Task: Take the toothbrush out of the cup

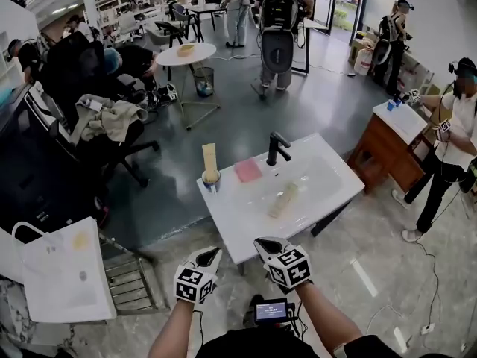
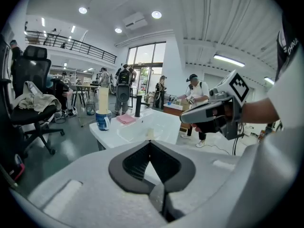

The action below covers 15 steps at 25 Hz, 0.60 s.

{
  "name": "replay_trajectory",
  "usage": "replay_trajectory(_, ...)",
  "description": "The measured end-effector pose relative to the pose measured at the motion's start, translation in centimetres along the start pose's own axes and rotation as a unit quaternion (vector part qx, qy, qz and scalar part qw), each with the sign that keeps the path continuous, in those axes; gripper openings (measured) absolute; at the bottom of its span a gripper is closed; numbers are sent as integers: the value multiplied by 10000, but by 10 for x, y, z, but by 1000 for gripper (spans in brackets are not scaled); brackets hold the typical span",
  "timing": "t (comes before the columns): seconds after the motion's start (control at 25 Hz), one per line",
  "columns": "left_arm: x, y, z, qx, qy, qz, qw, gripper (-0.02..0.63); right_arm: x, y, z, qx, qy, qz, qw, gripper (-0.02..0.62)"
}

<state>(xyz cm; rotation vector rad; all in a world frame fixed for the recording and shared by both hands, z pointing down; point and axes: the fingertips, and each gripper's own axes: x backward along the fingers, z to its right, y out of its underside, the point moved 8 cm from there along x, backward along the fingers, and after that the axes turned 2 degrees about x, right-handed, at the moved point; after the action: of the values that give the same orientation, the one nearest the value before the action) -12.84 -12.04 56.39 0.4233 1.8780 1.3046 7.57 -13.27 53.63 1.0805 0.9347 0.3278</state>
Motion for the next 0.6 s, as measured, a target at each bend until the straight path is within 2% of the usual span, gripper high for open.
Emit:
replay_trajectory(0.24,-34,-15,-16,123,-264,-8,9996,11,-31,-17,43,77,-232,-67,9997,8)
replay_trajectory(0.6,-52,-18,-43,249,-441,-166,9986,11,-66,-27,65,-4,-454,-169,9988,8)
